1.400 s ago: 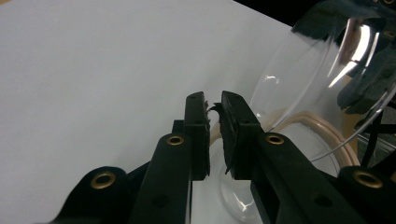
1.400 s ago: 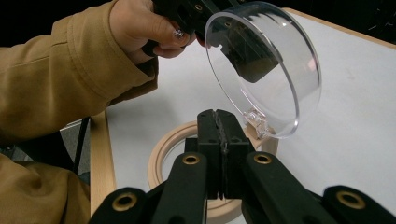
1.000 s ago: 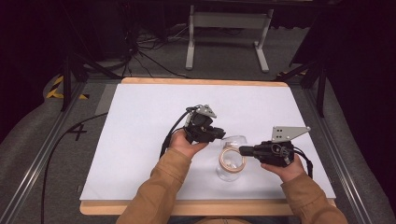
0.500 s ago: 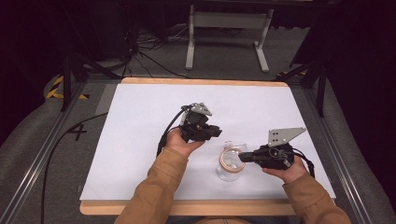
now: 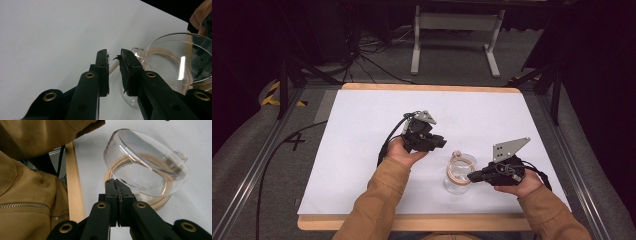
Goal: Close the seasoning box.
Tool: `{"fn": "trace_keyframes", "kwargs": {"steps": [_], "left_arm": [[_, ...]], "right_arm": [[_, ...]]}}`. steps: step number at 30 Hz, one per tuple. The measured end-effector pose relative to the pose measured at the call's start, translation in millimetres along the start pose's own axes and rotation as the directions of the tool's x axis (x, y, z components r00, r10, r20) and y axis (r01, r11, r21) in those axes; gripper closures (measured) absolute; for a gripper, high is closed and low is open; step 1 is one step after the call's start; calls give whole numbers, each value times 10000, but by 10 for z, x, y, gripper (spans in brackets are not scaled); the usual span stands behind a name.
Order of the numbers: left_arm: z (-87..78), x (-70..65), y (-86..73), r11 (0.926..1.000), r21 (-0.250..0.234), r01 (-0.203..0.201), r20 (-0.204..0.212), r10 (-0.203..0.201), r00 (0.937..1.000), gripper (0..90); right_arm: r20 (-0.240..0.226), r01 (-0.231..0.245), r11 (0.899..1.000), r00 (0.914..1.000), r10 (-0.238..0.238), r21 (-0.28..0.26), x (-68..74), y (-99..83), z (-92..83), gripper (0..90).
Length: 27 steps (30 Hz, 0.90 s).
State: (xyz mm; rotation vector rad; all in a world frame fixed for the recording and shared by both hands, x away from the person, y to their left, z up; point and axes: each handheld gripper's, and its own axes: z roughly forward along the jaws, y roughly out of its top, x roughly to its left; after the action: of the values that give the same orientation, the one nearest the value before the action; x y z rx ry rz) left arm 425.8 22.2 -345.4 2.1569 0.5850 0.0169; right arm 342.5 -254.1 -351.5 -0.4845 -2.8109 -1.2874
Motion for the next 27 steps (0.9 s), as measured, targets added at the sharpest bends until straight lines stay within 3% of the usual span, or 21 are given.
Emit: {"fn": "trace_keyframes", "kwargs": {"steps": [22, 27], "left_arm": [[6, 15, -8, 9997, 238, 95, 120, -98, 9999, 762], [11, 19, -9, 9997, 250, 49, 106, -52, 9999, 761]], "right_arm": [[-753, 79, 9939, 9972, 4, 1103, -3, -50, 57, 879], [-767, 65, 9936, 9970, 21, 1125, 0, -50, 57, 875]]}}
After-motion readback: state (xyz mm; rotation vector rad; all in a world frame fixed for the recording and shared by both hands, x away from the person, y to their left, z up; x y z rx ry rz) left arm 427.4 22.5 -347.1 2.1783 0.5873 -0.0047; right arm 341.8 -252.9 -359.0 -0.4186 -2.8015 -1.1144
